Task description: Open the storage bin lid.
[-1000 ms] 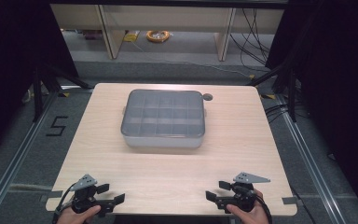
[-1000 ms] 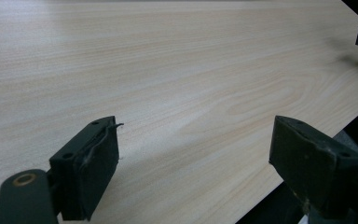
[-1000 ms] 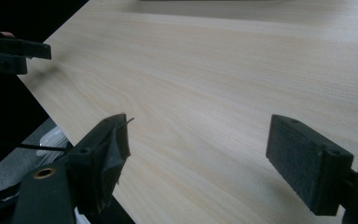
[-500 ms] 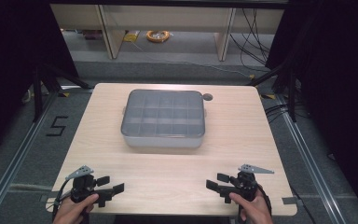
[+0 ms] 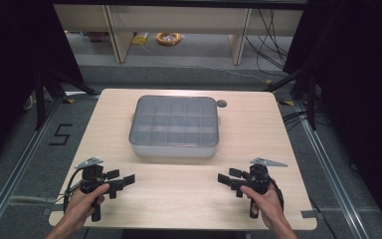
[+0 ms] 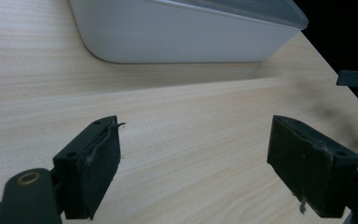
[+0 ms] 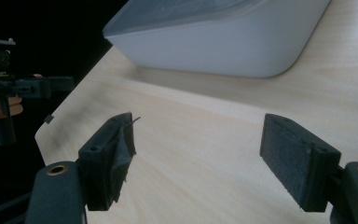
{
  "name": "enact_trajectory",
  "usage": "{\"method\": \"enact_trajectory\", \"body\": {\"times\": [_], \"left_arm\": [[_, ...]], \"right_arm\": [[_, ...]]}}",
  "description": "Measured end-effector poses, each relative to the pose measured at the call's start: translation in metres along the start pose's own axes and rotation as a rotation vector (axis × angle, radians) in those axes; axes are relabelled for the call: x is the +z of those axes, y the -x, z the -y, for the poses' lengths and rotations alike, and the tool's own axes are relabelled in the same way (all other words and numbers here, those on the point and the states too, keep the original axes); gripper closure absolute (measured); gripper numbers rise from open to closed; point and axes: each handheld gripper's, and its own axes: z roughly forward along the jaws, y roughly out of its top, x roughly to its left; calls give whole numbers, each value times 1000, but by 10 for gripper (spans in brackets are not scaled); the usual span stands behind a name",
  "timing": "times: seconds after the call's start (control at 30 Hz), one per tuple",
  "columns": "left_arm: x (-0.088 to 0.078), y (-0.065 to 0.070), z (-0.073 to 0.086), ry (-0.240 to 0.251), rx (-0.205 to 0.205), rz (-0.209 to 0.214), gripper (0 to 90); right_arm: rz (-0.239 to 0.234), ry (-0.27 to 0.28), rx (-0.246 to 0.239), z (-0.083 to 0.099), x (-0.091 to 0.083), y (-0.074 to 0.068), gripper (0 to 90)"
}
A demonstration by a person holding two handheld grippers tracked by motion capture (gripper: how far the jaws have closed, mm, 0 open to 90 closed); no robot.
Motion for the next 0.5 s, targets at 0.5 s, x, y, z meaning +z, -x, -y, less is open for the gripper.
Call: {"method": "enact_trajectory", "body": {"times": [0.5], "left_arm": [[12, -22, -46, 78, -67, -25, 198]], "right_arm": [[41, 83, 29, -59, 11, 34, 330]]}}
